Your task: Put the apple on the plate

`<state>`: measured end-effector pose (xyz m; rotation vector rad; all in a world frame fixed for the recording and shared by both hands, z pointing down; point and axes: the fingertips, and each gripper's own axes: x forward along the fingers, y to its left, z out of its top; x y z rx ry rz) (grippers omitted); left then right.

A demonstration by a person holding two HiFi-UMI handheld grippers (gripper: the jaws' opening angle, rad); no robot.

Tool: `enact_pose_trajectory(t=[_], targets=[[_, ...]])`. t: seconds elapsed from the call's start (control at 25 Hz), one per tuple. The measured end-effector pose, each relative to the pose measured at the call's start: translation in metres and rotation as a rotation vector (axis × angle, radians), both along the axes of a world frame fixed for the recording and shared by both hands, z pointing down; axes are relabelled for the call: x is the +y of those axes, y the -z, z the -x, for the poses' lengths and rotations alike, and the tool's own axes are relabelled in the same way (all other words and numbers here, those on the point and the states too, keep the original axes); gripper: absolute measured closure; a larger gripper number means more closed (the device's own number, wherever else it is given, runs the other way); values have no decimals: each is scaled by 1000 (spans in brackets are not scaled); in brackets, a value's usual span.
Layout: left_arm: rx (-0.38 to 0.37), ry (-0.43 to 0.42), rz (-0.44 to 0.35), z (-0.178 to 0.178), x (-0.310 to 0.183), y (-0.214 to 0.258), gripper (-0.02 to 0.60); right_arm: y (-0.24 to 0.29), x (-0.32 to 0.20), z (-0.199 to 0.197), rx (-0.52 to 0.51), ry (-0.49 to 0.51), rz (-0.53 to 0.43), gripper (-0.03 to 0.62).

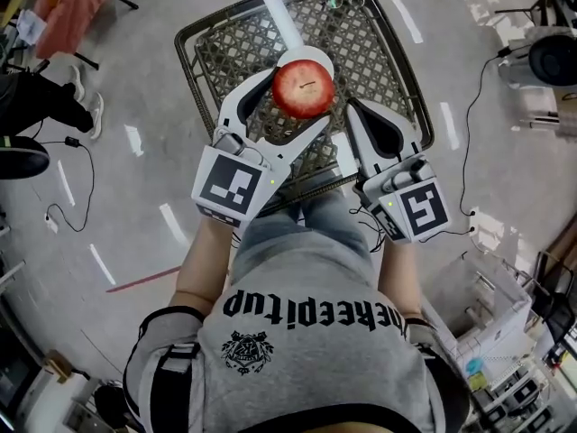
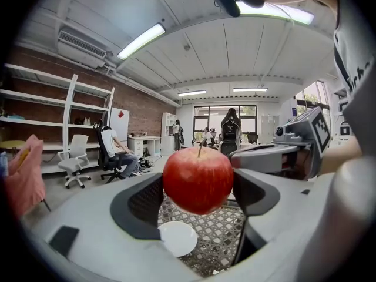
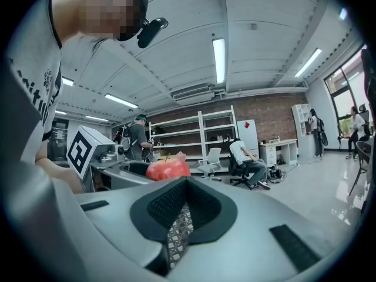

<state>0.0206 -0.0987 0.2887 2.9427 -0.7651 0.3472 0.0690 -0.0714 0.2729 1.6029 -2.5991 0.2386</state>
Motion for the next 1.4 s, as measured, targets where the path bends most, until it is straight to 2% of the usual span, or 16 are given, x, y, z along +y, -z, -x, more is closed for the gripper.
enact_pose_trajectory(t=[0.4,0.96,1.08,1.4], targets=[[-24,36,55,-7,-34,-26,175,-22,-39,-7,-11,37,45,586],[-55,70,69,-11,-47,-38,175,-33,-57,-11,-33,73,112,586],[-64,90,96,-7,-51,-47,175,-38,-62,-7,-34,82,128,586],[-110,99,85,-9,-64,-73,175,-53,-76,-10,-38,91,167,586]])
